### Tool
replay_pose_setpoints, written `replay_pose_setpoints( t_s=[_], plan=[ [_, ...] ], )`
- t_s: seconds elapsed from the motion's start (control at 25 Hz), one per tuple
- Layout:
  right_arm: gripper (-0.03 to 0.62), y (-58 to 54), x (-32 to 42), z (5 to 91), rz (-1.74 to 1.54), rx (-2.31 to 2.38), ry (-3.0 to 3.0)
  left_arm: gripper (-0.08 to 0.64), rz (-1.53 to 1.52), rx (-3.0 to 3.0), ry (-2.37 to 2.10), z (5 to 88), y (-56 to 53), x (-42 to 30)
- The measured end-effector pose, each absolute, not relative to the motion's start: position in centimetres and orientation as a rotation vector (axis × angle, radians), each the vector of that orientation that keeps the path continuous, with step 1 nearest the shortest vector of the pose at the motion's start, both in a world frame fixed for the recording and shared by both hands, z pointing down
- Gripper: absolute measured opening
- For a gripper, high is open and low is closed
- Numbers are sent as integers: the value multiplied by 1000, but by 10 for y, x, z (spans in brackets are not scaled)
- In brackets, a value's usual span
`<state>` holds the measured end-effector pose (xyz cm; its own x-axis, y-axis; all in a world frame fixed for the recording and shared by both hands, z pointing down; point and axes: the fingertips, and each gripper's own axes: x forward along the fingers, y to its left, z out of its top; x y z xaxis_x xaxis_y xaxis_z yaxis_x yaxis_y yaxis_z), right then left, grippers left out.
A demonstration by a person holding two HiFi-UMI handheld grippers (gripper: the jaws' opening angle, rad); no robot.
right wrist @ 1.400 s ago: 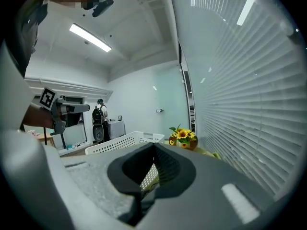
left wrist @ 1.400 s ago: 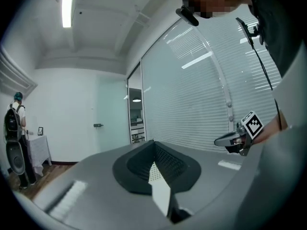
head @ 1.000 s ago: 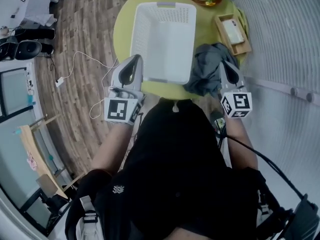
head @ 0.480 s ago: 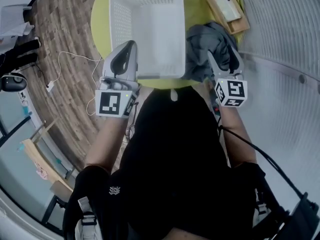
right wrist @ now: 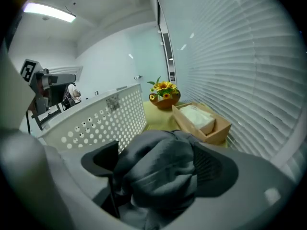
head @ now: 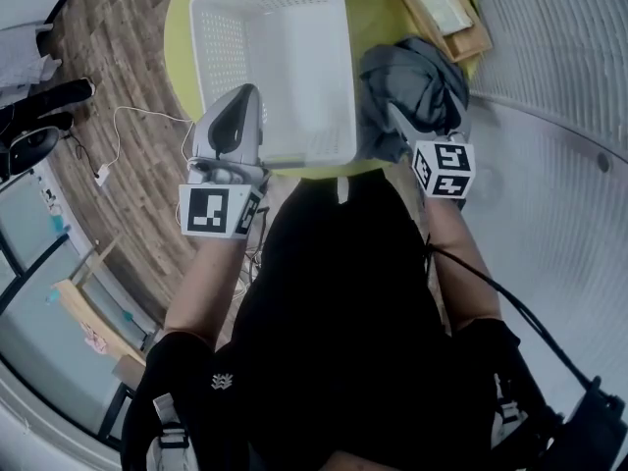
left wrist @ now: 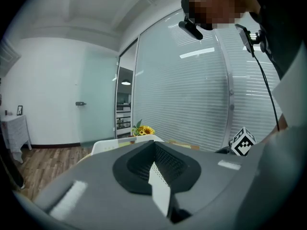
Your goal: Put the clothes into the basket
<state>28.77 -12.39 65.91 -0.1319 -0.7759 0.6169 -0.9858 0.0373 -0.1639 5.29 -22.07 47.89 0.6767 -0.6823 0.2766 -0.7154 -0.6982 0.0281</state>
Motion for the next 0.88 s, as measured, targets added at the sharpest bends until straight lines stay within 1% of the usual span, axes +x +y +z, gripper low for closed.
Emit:
replay_pose_setpoints(
  t_s=[0.16,0.32,0.44,0.76,0.88],
  plan=[
    [476,-133,297,694,796,1827,-1877,6,413,2740,-1173,502,-225,56],
    [474,-132,294,705,893,1798,-1839,6,414,2715,-1207,494,-224,42],
    [451,-135,296,714,932,1780,-1839,6,419,2696,-1232,493,-226,34],
    [232,-139,296,716,957,1710,-1860,6,390,2680,-1276,477,-235,23],
    [181,-139,297,711,961,1704,-1878,6,372,2685,-1278,470,-237,23]
  ],
)
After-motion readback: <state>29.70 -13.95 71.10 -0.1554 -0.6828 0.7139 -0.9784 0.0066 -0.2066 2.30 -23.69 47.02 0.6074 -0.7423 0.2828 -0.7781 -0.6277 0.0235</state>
